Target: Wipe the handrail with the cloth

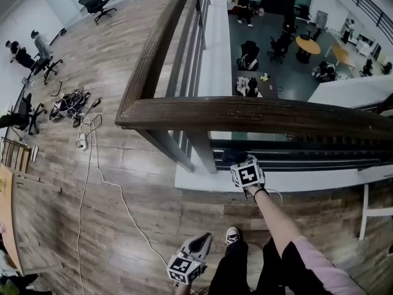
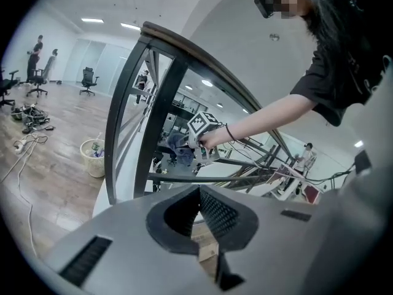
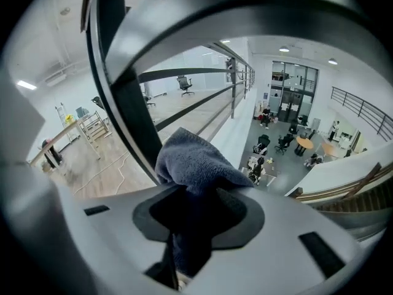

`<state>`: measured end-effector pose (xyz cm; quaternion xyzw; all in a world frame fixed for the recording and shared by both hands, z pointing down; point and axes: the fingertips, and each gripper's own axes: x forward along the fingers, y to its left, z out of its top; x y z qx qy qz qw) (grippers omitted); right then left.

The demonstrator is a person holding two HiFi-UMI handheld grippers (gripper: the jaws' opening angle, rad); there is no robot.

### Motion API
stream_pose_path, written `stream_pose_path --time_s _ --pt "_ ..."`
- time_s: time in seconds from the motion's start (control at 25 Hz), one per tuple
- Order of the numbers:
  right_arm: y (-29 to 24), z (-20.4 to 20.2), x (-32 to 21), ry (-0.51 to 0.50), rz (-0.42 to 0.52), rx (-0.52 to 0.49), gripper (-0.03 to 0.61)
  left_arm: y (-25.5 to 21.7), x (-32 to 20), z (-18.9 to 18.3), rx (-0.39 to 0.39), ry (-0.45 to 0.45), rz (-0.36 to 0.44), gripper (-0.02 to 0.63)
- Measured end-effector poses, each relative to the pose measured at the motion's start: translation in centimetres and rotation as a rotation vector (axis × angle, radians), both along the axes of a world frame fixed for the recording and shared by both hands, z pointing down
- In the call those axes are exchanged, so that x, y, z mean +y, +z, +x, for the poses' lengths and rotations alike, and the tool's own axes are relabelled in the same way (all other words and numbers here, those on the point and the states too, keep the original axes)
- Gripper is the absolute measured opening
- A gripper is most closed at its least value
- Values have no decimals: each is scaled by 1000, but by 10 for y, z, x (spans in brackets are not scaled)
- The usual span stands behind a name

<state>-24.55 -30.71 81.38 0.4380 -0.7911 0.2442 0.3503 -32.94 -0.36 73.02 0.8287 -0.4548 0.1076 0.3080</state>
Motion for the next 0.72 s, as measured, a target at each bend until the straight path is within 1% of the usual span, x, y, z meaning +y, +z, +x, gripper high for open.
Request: stream_pose_path --time_s 0.16,0.36,0.48,0.72 --pt "8 43 -3 39 18 39 103 12 3 2 -3 -6 -26 0" --pt "12 104 -4 71 39 33 103 15 -12 33 -13 41 -9 0" --pt "11 146 -6 109 46 20 103 12 -25 59 -14 68 -5 0" --pt "8 236 -4 153 70 -3 103 14 -35 130 -4 125 -15 0"
